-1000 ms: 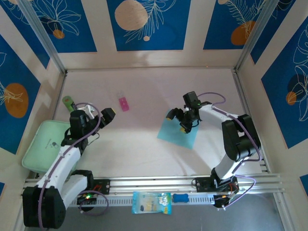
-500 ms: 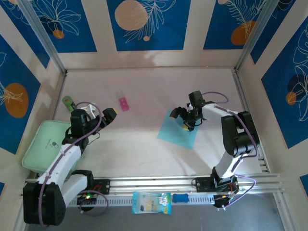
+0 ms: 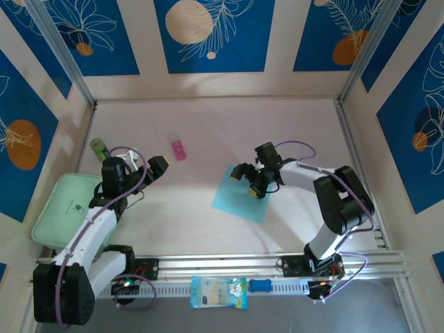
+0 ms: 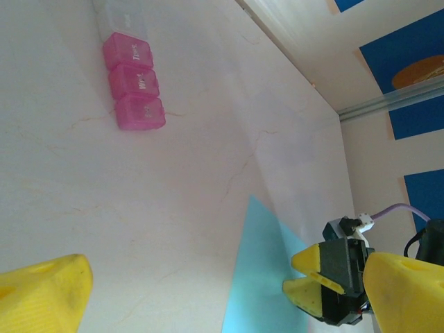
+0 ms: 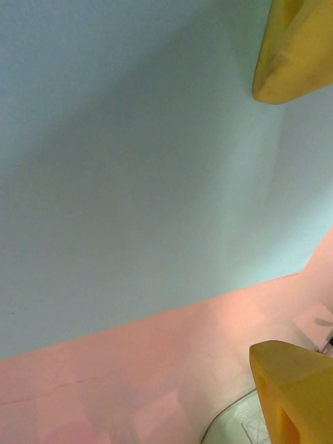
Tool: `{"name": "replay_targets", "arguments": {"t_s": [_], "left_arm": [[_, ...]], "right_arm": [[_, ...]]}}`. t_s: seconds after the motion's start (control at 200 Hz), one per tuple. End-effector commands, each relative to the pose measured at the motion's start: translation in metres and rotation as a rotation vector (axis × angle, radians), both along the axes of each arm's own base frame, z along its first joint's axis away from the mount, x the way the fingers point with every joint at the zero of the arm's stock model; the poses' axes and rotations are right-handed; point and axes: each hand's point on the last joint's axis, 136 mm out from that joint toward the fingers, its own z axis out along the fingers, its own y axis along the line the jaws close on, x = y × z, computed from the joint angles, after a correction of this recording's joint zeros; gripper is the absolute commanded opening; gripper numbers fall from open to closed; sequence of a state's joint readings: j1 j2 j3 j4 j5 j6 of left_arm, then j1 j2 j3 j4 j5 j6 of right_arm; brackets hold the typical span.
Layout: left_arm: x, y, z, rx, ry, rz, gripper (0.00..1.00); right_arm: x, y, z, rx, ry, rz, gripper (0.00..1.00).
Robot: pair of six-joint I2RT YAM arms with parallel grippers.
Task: Fold a paper plane with a square sheet of paper (pick it up from the middle)
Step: Move the square sheet of paper to the center of the table.
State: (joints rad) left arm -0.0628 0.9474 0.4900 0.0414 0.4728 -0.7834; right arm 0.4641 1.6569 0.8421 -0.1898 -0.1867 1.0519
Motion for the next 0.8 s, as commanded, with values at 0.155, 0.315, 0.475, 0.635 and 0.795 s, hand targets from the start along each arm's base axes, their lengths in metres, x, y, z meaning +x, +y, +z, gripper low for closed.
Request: {"name": "replay_targets", "arguments": {"t_s": [0.155,0.315,0.475,0.635,0.795], "left_arm": [[0.001,-0.005,0.018,-0.005,-0.027,-0.040,1.00],[0.001,-0.010,0.018,-0.011,-0.015,-0.061,1.00],[-0.001,-0.021,0.018,0.000,0.009,-0.103,1.00],[-0.001,-0.049,0.010,0.044,0.046,-0.193,1.00],[-0.001,-0.086,-0.001,0.142,0.085,-0.312,1.00]], "right_arm": [[-0.038,0.016,-0.026,-0.024,0.135,-0.054,0.91],[-0.027,0.026,-0.002,0.032,0.059,-0.038,0.91],[-0.016,0.023,0.021,0.072,-0.021,-0.027,0.91],[-0.008,0.014,0.032,0.053,-0.068,0.002,0.91],[-0.013,-0.002,0.022,-0.008,-0.032,-0.021,0.91]]}}
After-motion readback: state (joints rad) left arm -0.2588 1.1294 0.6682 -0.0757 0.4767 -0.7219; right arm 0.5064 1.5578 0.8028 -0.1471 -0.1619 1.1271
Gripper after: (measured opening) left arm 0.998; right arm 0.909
